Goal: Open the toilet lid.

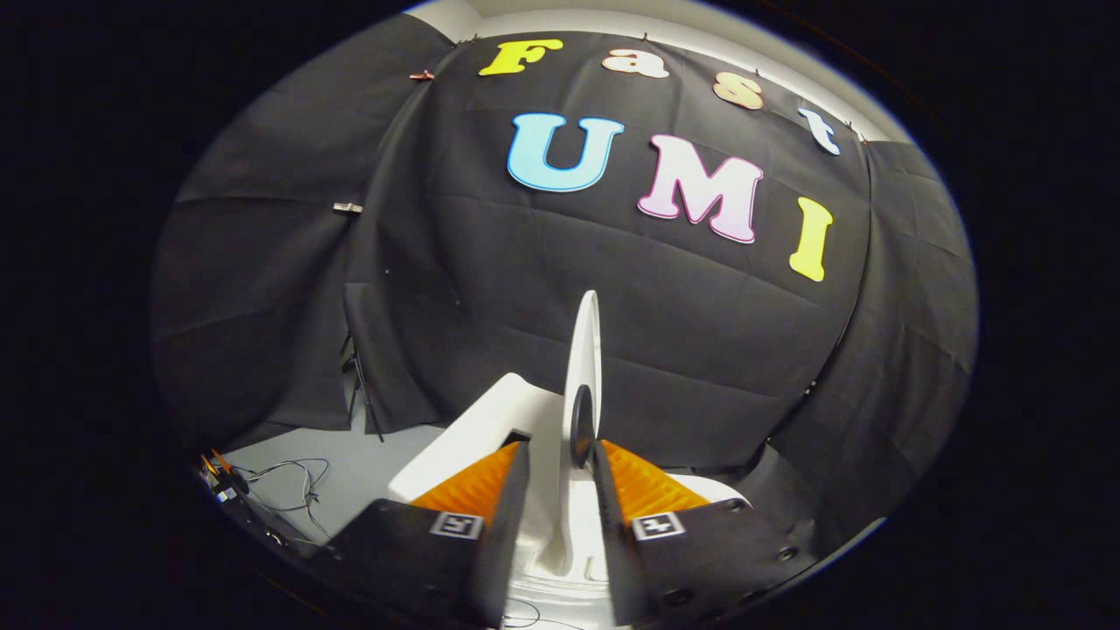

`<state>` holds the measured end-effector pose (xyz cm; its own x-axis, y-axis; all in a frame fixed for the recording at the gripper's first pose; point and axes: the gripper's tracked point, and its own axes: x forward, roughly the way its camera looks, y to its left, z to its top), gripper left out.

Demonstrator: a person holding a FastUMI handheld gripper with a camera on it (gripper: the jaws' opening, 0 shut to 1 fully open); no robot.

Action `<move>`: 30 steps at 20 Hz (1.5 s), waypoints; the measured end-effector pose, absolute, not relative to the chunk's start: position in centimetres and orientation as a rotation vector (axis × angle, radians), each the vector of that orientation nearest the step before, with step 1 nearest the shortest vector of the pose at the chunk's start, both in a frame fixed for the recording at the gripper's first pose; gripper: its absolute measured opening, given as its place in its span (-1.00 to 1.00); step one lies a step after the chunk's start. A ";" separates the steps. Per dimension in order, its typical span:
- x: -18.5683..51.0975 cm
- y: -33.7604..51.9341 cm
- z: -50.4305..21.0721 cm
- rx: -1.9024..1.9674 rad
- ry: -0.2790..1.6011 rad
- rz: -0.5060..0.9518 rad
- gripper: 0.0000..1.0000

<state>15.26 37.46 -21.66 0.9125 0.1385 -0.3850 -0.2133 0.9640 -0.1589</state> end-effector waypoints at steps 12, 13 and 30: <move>13.6 35.8 -15.2 -0.101 0.289 0.186 0.97; 13.4 35.3 -14.3 -0.092 0.276 0.182 0.97; 10.3 14.9 -3.7 0.017 0.137 0.047 0.96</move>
<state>10.29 14.86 -3.74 0.9896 0.0482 -0.1357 -0.0459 0.9987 0.0202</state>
